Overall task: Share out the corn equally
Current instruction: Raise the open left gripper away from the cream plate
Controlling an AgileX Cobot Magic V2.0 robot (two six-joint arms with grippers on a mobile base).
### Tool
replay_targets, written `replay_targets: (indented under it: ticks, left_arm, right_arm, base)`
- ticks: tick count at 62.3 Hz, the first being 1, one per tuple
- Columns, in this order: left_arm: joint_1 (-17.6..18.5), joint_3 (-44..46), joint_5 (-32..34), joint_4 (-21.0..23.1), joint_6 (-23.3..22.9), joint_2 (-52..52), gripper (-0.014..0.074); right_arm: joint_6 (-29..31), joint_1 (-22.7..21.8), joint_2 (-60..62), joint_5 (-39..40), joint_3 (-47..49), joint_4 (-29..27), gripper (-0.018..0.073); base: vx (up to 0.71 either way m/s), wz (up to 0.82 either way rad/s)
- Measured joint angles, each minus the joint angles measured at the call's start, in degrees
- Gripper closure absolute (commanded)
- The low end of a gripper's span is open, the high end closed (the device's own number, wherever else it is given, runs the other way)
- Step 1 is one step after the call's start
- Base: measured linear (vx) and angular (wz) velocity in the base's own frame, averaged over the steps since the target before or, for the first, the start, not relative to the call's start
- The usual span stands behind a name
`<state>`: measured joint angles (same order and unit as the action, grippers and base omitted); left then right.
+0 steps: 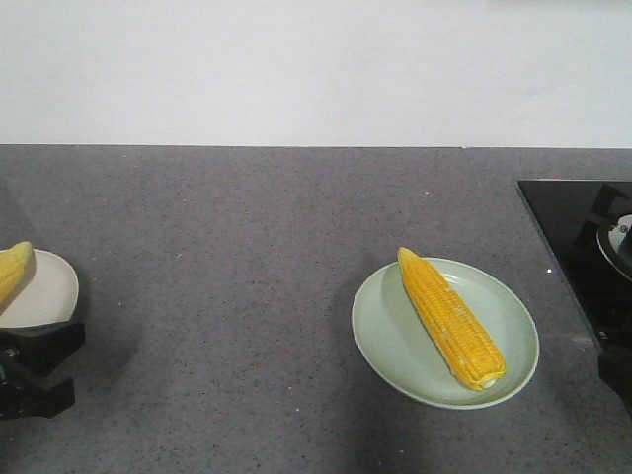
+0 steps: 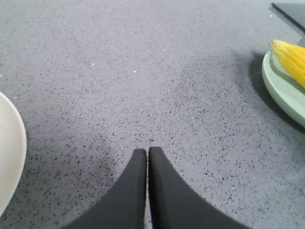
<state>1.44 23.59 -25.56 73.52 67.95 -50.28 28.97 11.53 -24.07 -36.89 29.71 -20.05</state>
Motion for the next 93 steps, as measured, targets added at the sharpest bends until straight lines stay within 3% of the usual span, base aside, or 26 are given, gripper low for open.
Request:
replay_targets:
  ticks: [57,93]
  left_arm:
    - [0.00,0.00,-1.84,-0.04,0.39,0.11,0.0603]
    - [0.00,0.00,7.80,0.06,0.44,0.11,0.0603]
  right_arm:
    - [0.00,0.00,0.00,0.28,0.00,0.00,0.0565]
    - [0.00,0.00,0.00,0.28,0.00,0.00,0.0565]
  base:
    - [0.00,0.00]
    - [0.00,0.00]
